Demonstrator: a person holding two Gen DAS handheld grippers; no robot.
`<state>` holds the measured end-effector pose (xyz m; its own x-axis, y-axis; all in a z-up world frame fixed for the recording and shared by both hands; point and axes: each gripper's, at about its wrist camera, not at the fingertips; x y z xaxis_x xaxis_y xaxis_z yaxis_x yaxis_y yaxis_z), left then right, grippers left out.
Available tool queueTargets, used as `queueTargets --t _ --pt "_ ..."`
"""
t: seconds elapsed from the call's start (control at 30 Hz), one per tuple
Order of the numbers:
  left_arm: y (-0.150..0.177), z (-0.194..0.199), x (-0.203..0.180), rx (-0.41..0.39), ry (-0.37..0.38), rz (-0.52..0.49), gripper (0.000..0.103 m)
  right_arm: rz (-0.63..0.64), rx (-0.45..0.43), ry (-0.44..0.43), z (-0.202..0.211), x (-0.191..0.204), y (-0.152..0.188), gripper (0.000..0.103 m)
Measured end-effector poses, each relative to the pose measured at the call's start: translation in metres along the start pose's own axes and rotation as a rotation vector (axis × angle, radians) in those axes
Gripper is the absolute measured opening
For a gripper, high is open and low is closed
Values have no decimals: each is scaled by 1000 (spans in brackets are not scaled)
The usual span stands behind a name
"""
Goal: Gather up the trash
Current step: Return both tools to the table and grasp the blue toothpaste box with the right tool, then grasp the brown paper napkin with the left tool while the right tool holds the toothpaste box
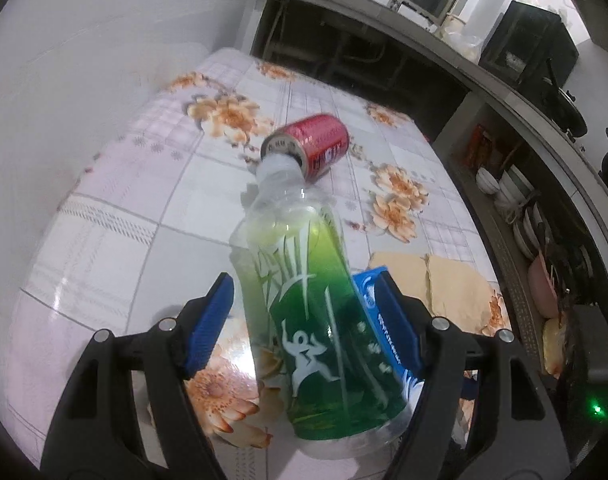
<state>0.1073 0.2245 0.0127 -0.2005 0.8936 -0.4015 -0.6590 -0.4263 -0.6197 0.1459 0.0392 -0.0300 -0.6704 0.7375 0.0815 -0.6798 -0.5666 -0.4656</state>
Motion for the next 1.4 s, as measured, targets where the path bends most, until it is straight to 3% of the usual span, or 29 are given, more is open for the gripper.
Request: queueTargets --t 0.2,0.4,0.63,0.77,0.9,1.2,1.3,1.4 --pt "-8 17 -18 -63 13 -74 69 -44 -80 -18 21 -10 9 48" --pt "-8 18 -42 -62 40 -149 69 -151 -160 18 60 -41 38 47" --pt "7 -8 -95 45 140 -267 69 -392 -239 108 111 -109 96 47" --pt "17 -42 -125 144 177 -303 69 -516 -210 140 113 -144 127 47" --pt "22 -79 -145 216 161 -307 69 -557 -186 158 104 -151 136 48" --pt "29 -135 -167 301 -8 -406 69 -551 -186 152 94 -154 130 48" --pt "37 -148 -163 347 -31 -407 69 -548 -183 150 93 -156 129 48" --pt "42 -148 -166 326 -59 -467 70 -548 -178 143 91 -157 129 48"
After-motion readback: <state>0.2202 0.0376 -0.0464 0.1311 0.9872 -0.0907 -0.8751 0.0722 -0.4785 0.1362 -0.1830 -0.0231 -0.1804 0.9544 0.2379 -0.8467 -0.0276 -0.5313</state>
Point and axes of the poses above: each gripper's, at about its wrist camera, not at the fingertips, and z roughly against the way its jaws point, x to its left, y to its underside, and after that the axes turned 7 degrees about y, right-handed
